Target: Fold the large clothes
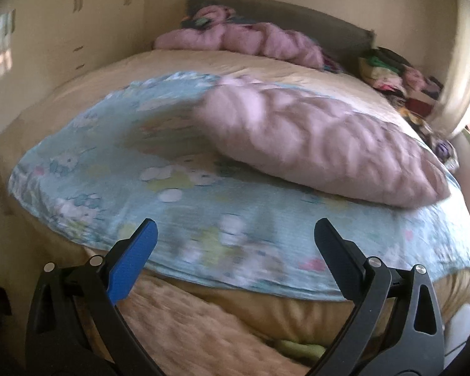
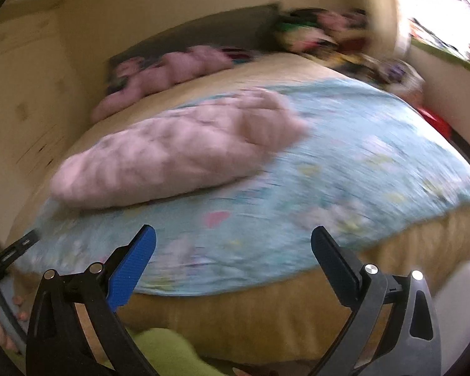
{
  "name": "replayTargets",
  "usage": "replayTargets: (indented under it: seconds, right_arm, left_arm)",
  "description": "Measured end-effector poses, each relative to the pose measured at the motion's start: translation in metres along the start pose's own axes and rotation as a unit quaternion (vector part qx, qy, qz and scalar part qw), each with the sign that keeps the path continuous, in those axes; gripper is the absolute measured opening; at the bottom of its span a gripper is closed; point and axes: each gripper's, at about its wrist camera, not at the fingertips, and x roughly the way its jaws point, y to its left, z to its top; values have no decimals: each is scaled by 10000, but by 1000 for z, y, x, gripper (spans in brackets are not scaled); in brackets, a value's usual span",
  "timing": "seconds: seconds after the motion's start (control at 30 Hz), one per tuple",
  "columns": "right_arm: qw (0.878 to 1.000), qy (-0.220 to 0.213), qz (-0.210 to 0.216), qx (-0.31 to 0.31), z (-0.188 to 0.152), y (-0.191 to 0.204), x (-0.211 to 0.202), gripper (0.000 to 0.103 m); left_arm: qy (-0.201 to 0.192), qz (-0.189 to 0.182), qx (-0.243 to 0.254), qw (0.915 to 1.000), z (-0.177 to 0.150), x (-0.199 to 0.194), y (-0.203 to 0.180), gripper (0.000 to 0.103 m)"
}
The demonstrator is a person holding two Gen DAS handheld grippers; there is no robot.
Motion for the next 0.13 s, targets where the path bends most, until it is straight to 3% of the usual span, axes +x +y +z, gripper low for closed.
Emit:
replayTargets:
  seconds: [0.07, 0.13]
  right_arm:
    - [9960, -62, -676, 586, -6, -54, -2, 99]
    - [9828, -121, -1518, 1045, -15, -110, -6, 99]
  left_arm:
    - [0, 292, -291, 9991, 13, 12, 34, 94]
    - [-156, 799, -615, 9948, 33, 25, 88, 94]
